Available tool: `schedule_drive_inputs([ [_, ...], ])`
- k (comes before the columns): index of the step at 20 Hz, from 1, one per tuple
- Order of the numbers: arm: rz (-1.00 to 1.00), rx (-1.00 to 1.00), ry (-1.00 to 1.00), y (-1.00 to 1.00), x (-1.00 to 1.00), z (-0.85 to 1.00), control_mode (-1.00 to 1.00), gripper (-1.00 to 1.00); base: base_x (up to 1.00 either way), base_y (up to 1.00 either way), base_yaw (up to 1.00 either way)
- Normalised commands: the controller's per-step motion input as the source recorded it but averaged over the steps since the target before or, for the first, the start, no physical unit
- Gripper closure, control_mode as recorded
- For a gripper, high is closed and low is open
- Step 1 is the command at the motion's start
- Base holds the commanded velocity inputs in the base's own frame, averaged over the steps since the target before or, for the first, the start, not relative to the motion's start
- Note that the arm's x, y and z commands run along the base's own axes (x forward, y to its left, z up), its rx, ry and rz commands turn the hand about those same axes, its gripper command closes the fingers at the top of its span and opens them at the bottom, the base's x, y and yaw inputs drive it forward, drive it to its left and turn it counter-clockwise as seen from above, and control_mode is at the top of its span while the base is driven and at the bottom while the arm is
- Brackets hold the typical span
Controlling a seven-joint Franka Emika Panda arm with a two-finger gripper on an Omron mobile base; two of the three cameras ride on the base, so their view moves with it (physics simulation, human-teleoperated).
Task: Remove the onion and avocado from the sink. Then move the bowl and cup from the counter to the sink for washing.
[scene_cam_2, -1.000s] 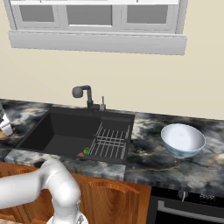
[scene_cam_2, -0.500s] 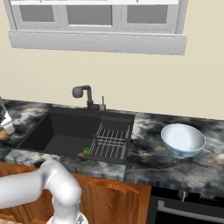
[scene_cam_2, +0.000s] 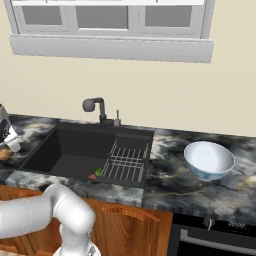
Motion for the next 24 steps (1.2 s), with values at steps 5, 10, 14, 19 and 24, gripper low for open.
schedule_drive_inputs([
  [5, 0.05, 0.0, 0.0, -0.23, -0.07, 0.1, -1.0, -1.0, 0.0, 0.0, 0.0],
  [10, 0.08, 0.0, 0.0, -0.22, -0.06, 0.07, -1.0, -1.0, 0.0, 0.0, 0.0],
  [14, 0.09, 0.0, 0.0, -0.23, -0.05, 0.05, -1.0, -1.0, 0.0, 0.0, 0.0],
  [19, 0.1, 0.0, 0.0, -0.24, -0.05, 0.02, -1.0, -1.0, 0.0, 0.0, 0.0],
  [24, 0.12, 0.0, 0.0, -0.22, -0.06, 0.01, -1.0, -1.0, 0.0, 0.0, 0.0],
])
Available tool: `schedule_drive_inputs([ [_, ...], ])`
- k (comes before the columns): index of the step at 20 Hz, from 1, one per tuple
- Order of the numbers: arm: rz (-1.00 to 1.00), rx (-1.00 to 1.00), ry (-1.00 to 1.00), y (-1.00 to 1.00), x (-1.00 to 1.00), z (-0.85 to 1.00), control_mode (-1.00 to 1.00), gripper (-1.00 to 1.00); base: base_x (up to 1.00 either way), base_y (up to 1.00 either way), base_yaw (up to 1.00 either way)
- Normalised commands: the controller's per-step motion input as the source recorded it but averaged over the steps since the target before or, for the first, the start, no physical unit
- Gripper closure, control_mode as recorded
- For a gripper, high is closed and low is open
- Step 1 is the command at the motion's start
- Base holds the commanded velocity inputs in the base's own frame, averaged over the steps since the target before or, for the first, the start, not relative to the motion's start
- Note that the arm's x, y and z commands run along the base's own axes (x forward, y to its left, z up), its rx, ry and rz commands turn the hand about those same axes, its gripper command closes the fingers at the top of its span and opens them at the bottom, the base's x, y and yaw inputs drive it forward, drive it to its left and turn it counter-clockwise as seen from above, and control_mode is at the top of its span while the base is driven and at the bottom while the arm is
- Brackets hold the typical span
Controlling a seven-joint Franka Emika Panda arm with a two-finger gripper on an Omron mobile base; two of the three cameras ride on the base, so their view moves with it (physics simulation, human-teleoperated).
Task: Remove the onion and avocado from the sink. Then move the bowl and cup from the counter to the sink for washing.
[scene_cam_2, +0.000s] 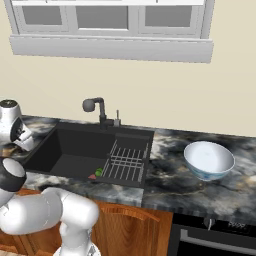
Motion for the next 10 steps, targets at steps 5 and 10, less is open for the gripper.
schedule_drive_inputs([
  [5, 0.13, -0.02, -0.07, -0.2, -0.05, 0.02, -1.0, -1.0, 0.0, 0.0, 0.0],
  [10, 0.14, -0.05, -0.14, -0.21, -0.06, 0.02, -1.0, -1.0, 0.0, 0.0, 0.0],
])
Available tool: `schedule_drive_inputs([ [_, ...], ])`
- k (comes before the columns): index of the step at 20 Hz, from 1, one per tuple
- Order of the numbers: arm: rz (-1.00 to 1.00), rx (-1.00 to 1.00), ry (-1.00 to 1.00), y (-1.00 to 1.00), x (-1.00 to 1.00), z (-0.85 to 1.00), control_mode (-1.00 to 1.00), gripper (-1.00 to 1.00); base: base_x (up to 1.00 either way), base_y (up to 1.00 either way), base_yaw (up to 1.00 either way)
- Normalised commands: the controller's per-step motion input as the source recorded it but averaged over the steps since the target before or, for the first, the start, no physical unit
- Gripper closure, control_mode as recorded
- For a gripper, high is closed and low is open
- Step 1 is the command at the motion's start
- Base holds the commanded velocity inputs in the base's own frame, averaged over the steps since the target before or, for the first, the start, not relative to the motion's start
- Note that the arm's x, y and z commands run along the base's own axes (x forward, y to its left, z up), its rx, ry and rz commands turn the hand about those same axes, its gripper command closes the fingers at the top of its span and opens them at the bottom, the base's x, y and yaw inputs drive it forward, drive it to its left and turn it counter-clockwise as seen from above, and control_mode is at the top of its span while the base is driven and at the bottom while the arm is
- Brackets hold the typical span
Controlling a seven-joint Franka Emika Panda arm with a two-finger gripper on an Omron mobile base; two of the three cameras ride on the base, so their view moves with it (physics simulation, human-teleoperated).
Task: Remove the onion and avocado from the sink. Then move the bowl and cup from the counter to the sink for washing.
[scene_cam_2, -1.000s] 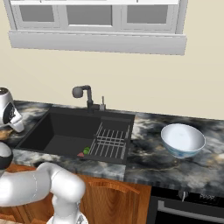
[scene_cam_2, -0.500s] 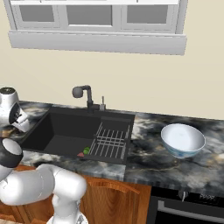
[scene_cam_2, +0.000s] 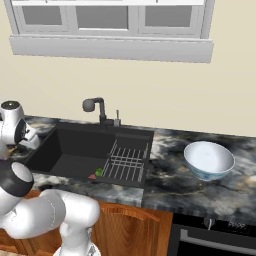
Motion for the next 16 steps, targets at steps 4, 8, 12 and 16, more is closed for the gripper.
schedule_drive_inputs([
  [4, 0.13, -0.07, -0.16, -0.2, -0.05, 0.0, -1.0, -1.0, 0.0, 0.0, 0.0],
  [8, 0.09, -0.04, -0.07, -0.22, -0.01, 0.01, -1.0, -1.0, 0.0, 0.0, 0.0],
  [12, 0.13, -0.01, -0.05, -0.25, -0.01, 0.04, -1.0, -1.0, 0.0, 0.0, 0.0],
  [16, 0.1, 0.0, -0.01, -0.27, -0.01, 0.03, -1.0, -1.0, 0.0, 0.0, 0.0],
])
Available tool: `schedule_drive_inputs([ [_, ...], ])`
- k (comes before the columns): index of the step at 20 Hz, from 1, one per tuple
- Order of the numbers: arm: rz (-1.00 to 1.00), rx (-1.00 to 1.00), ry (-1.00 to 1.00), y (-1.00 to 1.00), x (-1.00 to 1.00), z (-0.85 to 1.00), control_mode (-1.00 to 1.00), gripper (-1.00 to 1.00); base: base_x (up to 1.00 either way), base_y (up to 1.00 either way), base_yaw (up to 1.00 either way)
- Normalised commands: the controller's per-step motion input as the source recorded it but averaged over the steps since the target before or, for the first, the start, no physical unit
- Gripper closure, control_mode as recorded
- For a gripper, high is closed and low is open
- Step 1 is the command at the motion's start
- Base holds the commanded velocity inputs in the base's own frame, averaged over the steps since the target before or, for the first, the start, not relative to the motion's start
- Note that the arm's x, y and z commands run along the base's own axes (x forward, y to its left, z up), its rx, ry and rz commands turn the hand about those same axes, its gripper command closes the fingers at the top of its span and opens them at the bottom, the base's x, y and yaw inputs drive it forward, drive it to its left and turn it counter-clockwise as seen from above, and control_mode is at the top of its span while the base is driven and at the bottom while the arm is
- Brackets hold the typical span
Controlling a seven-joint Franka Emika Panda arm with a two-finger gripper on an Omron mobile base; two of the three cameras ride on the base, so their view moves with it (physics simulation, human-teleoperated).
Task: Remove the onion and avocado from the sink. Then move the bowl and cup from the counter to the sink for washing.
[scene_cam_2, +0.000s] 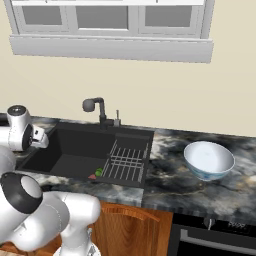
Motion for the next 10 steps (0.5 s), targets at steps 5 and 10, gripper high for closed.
schedule_drive_inputs([
  [5, 0.1, -0.02, -0.01, -0.25, 0.0, 0.0, -1.0, -1.0, 0.0, 0.0, 0.0],
  [10, 0.07, -0.08, 0.0, -0.22, 0.0, 0.0, -1.0, -1.0, 0.0, 0.0, 0.0],
])
